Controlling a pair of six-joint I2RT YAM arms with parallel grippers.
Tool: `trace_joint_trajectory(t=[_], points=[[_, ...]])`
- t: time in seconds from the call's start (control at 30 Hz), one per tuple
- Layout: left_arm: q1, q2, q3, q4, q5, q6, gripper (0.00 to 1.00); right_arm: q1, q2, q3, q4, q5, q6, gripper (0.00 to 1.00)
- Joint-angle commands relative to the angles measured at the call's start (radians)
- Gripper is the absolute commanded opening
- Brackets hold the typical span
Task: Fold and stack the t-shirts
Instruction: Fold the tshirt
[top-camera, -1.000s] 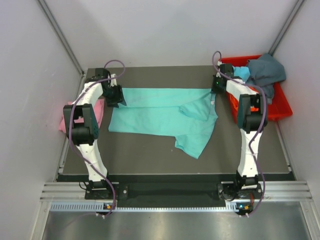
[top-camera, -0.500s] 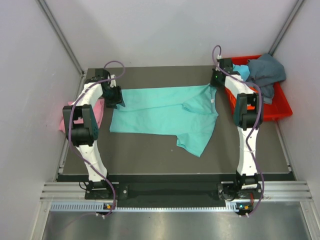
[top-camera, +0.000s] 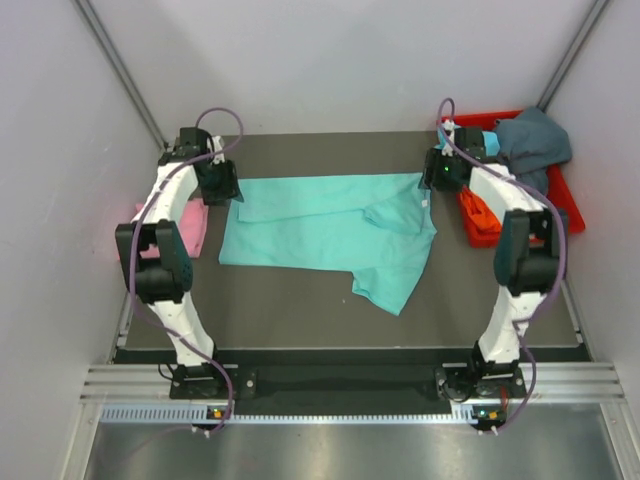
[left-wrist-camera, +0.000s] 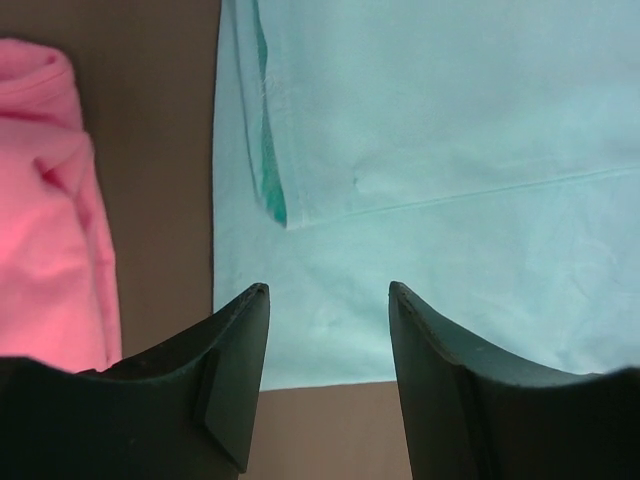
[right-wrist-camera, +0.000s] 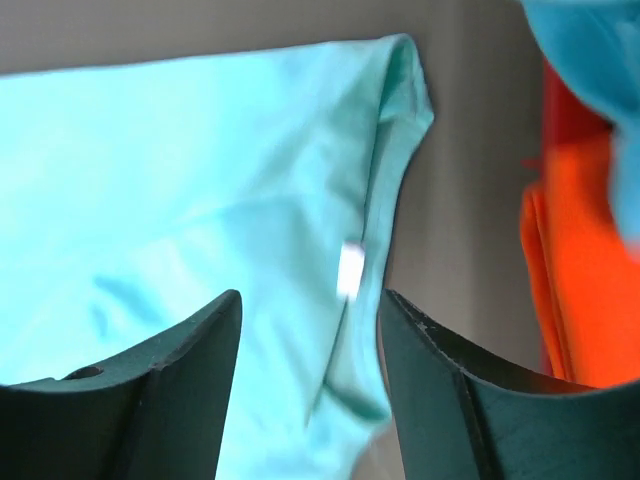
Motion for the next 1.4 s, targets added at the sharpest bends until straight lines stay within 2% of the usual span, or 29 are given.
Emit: trace_joint_trajectory(t=[0.0, 0.1, 0.23, 0.37, 0.6, 0.67, 0.7, 0.73, 1.13, 1.27, 1.37], points=[[0.009, -0.110, -0.062, -0.031, -0.041, 0.009, 0.56, 0.004, -0.229, -0.102, 0.017, -0.033, -0.114, 0.58], [0.009, -0.031, -0.070, -0.040, -0.018, 0.004, 0.54, 0.014, -0.333, -0.229, 0.031, -0.012, -0.159, 0.58], [0.009, 0.078, 0.031, -0.034, 0.017, -0.008, 0.50, 0.015, -0.449, -0.369, 0.037, -0.030, -0.156, 0.58], [0.010, 0.172, 0.122, -0.054, 0.029, 0.012, 0.45, 0.015, -0.523, -0.424, 0.027, -0.032, -0.154, 0.59], [0.010, 0.238, 0.149, -0.038, 0.043, 0.017, 0.38, 0.014, -0.605, -0.481, 0.033, -0.024, -0.147, 0.59], [0.010, 0.241, 0.151, -0.038, 0.037, 0.024, 0.29, 0.014, -0.610, -0.498, 0.031, -0.019, -0.145, 0.59], [0.010, 0.244, 0.149, -0.038, 0.035, 0.024, 0.18, 0.012, -0.615, -0.501, 0.033, -0.018, -0.147, 0.59], [0.010, 0.242, 0.151, -0.040, 0.034, 0.027, 0.00, 0.012, -0.615, -0.507, 0.033, -0.019, -0.147, 0.59], [0.037, 0.210, 0.175, -0.057, -0.090, 0.020, 0.00, 0.012, -0.639, -0.567, 0.025, -0.036, -0.156, 0.59], [0.037, 0.210, 0.174, -0.057, -0.092, 0.017, 0.00, 0.012, -0.658, -0.584, 0.024, -0.035, -0.157, 0.59], [0.038, 0.212, 0.177, -0.060, -0.087, 0.020, 0.13, 0.012, -0.665, -0.590, 0.022, -0.036, -0.162, 0.59]])
